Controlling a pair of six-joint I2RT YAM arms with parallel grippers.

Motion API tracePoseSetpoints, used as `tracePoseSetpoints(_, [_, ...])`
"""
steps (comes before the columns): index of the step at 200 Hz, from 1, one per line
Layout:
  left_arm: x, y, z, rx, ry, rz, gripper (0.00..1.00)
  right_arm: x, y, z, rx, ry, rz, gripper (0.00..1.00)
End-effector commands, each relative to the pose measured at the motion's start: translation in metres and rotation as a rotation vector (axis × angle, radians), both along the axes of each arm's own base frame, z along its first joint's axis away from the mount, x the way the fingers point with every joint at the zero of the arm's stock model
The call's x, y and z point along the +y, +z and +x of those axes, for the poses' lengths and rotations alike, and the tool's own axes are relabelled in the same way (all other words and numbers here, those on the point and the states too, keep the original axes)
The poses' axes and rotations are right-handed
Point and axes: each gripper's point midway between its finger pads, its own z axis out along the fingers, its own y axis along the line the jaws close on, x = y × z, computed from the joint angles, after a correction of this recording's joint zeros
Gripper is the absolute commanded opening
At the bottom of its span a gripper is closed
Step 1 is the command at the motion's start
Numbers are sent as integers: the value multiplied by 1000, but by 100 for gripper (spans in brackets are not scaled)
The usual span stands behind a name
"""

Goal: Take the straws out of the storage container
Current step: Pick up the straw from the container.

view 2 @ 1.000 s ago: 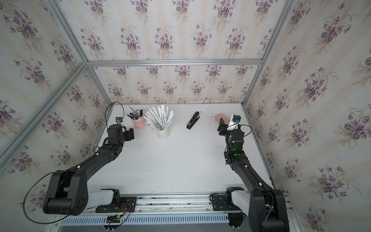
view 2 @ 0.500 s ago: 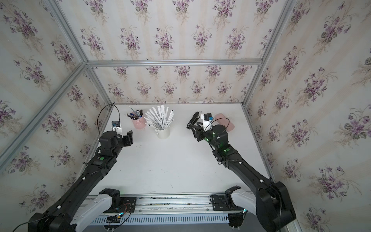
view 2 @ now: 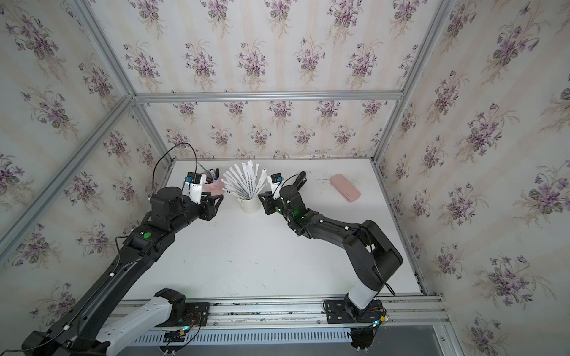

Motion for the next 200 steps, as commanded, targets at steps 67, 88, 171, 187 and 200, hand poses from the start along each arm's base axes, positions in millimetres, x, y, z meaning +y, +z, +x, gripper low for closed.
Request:
tracePoseSetpoints(67, [-3,-3,-8,-8,-27,-18,54,18,-23,39,-49,-148,-10,29])
tracePoseSetpoints(88, [-3,-6,-7,-3,-26,-16,54,23,-23,41,-55,-142,-8,25])
tracePoseSetpoints(171, [-4,-5,-7,0,-31,-22,55,21,-14,31,-67,-148,-73,0])
tracePoseSetpoints(187, [-4,-3,-8,-1,-31,-23,58,20,-11,28,-54,-142,-85,0])
tracePoseSetpoints(200, [-3,-3,-8,-3,-27,-24,58,20,-7,25,-41,-136,-92,0])
